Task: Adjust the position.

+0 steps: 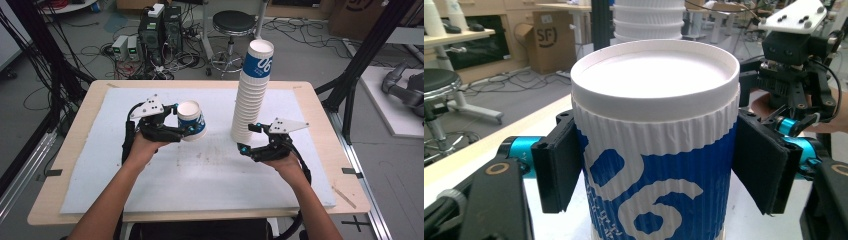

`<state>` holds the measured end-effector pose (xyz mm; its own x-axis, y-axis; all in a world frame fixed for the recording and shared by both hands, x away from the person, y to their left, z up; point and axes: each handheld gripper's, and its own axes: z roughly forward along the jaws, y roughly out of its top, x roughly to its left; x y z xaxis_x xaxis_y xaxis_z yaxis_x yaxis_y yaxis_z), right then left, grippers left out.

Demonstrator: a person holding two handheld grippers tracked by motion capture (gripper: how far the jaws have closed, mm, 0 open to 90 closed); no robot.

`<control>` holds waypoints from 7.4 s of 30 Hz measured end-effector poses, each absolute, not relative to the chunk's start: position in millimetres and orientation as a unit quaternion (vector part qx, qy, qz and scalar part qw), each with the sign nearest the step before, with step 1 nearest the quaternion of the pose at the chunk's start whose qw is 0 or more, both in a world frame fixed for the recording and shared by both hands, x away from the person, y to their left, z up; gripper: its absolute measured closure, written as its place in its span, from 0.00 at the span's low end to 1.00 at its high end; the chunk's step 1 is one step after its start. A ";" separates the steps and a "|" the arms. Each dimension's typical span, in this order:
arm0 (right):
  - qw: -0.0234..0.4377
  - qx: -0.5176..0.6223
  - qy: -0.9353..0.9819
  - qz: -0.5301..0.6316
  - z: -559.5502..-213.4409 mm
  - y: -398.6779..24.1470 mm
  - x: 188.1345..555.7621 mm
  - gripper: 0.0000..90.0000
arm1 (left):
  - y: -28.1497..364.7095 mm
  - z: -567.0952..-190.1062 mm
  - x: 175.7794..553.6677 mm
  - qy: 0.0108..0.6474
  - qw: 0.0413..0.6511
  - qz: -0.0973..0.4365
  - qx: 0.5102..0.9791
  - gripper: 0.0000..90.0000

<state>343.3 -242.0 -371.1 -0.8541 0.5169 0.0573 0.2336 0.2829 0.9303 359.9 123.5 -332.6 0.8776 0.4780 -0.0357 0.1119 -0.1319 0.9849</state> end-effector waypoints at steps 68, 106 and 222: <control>0.137 0.067 0.860 0.488 -355.0 -195.3 331.5 0.38 | 72.8 -330.8 352.3 0.068 0.569 0.043 0.818 0.33; 0.088 0.091 0.827 0.548 -358.8 -198.5 333.6 0.19 | 87.0 -341.2 354.1 0.080 0.657 -0.021 0.749 0.35; 0.050 0.090 0.818 0.566 -347.5 -201.0 331.8 0.31 | 70.2 -372.5 337.0 0.069 0.557 0.019 0.827 0.23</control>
<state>331.8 -201.0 -347.5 -0.9790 0.2031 0.0198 0.0902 0.3437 0.9347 337.0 70.2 -372.5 0.9896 0.1358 -0.0464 0.0941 -0.3699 0.9243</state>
